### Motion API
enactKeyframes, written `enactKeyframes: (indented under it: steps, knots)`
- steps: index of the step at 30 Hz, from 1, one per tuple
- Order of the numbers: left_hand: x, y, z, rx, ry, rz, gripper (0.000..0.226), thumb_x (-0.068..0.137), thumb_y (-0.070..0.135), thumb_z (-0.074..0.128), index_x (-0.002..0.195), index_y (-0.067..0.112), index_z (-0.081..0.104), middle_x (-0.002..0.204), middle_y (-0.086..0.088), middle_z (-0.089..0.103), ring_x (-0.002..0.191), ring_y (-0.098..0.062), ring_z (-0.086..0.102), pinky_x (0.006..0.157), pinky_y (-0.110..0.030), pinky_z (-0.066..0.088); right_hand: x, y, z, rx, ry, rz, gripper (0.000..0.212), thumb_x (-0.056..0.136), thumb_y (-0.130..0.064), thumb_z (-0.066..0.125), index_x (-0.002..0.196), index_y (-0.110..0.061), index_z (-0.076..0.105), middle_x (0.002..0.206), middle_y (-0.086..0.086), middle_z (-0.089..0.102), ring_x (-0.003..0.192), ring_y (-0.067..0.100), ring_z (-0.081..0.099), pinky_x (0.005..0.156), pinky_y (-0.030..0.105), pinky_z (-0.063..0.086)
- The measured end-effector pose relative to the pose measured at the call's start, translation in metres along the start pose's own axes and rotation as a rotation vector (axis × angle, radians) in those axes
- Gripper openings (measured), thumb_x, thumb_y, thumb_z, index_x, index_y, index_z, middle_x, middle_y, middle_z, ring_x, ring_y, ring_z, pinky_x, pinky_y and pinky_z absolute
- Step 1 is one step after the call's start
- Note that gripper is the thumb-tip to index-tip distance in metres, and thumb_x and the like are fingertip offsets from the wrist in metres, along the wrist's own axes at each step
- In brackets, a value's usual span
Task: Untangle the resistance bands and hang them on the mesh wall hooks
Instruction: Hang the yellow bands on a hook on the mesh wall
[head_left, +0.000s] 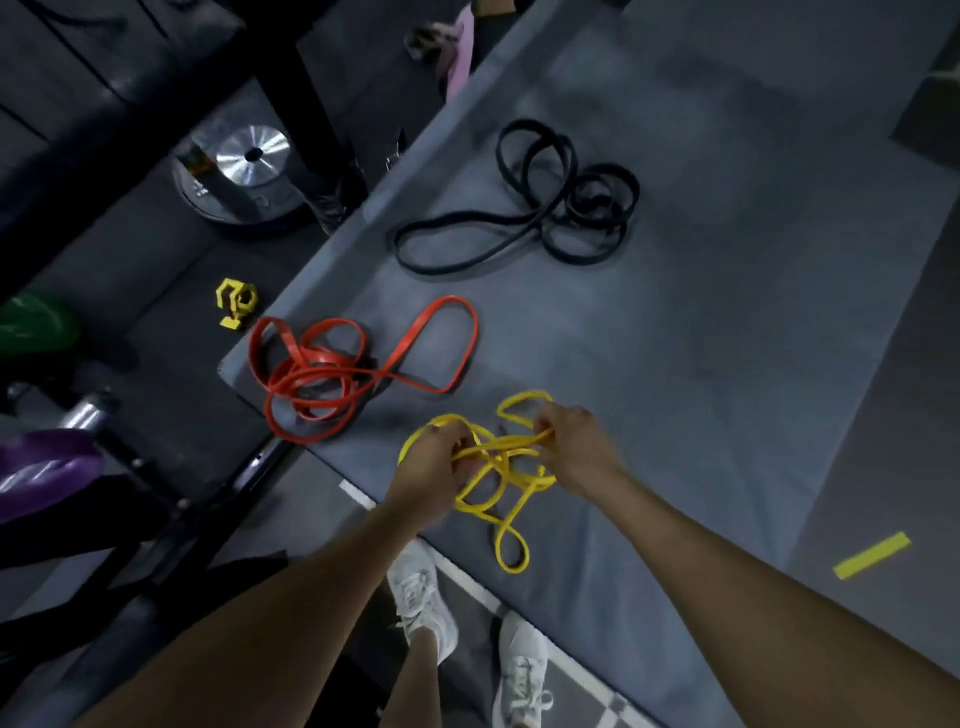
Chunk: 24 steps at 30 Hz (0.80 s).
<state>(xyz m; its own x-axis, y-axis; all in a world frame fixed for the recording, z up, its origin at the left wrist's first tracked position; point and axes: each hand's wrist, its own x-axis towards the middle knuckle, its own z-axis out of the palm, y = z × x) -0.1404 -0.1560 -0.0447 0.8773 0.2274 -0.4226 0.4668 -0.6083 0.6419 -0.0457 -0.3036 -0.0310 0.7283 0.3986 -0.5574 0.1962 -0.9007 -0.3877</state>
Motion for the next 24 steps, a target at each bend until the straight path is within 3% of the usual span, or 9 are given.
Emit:
enactKeyframes:
  steps: [3,5,8,10,15,18,20,21,24]
  knots:
    - [-0.014,0.032,-0.041,-0.022,0.065,0.0,0.005,0.084,0.005,0.062,0.089,0.004,0.061,0.077,-0.01,0.058,0.073,-0.018,0.051,0.059,-0.022,0.024,-0.014,-0.027,-0.046,0.077,0.057,-0.086,0.019,0.078,-0.013,0.062,0.097,-0.014,0.06,0.102,0.015,0.061,0.096,0.033,0.059,0.073,0.033,0.044]
    - [-0.027,0.053,-0.073,-0.05,0.107,0.022,0.011,0.086,0.005,0.061,0.084,0.015,0.057,0.073,-0.011,0.055,0.072,-0.02,0.05,0.059,-0.024,0.024,-0.027,-0.05,-0.079,0.079,0.081,-0.163,0.019,0.075,-0.009,0.062,0.093,-0.015,0.059,0.096,0.015,0.061,0.092,0.032,0.059,0.067,0.029,0.038]
    - [-0.052,0.083,-0.13,-0.019,0.163,0.051,0.015,0.088,0.019,0.06,0.08,0.021,0.047,0.076,-0.004,0.053,0.077,-0.021,0.054,0.06,-0.025,0.025,-0.054,-0.095,-0.132,0.072,0.116,-0.272,0.019,0.077,-0.008,0.061,0.095,-0.014,0.06,0.09,0.011,0.061,0.089,0.029,0.059,0.069,0.03,0.04]
    - [-0.075,0.103,-0.174,0.014,0.209,0.096,0.013,0.085,0.031,0.057,0.081,0.019,0.053,0.079,-0.003,0.057,0.077,-0.02,0.055,0.059,-0.023,0.026,-0.076,-0.129,-0.168,0.046,0.157,-0.36,0.022,0.079,-0.008,0.061,0.1,-0.009,0.063,0.094,0.011,0.063,0.091,0.027,0.059,0.071,0.029,0.041]
    - [-0.143,0.154,-0.288,-0.021,0.424,0.186,0.009,0.088,0.003,0.058,0.084,0.011,0.058,0.065,0.006,0.047,0.057,0.007,0.049,0.056,-0.013,0.033,-0.136,-0.225,-0.25,0.015,0.295,-0.587,0.019,0.08,-0.011,0.061,0.098,-0.009,0.066,0.099,0.012,0.067,0.094,0.027,0.061,0.068,0.025,0.037]
    - [-0.181,0.179,-0.356,-0.055,0.499,0.202,0.006,0.088,0.0,0.057,0.086,0.005,0.059,0.063,0.005,0.047,0.05,0.01,0.05,0.05,-0.005,0.035,-0.176,-0.282,-0.295,0.032,0.344,-0.688,0.018,0.082,-0.016,0.064,0.1,-0.011,0.067,0.09,0.007,0.064,0.082,0.018,0.056,0.053,0.012,0.035]
    - [-0.206,0.191,-0.402,-0.045,0.573,0.218,0.006,0.087,0.008,0.062,0.082,0.01,0.061,0.065,0.005,0.055,0.052,0.006,0.051,0.049,-0.006,0.036,-0.2,-0.319,-0.323,0.052,0.37,-0.765,0.017,0.082,-0.019,0.066,0.098,-0.01,0.067,0.082,0.004,0.06,0.079,0.018,0.056,0.054,0.016,0.037]
    - [-0.214,0.193,-0.42,-0.058,0.599,0.231,0.008,0.086,0.008,0.063,0.081,0.013,0.062,0.067,0.002,0.058,0.054,0.004,0.052,0.05,-0.007,0.037,-0.209,-0.334,-0.333,0.056,0.38,-0.786,0.017,0.082,-0.021,0.067,0.095,-0.01,0.066,0.081,0.004,0.06,0.08,0.02,0.058,0.062,0.023,0.041]
    - [-0.247,0.205,-0.479,-0.132,0.723,0.295,0.01,0.085,-0.001,0.062,0.081,0.009,0.063,0.066,-0.002,0.057,0.052,0.003,0.053,0.053,-0.015,0.04,-0.24,-0.387,-0.364,0.052,0.417,-0.895,0.016,0.082,-0.022,0.069,0.089,-0.009,0.066,0.075,0.003,0.058,0.074,0.016,0.055,0.063,0.027,0.042]
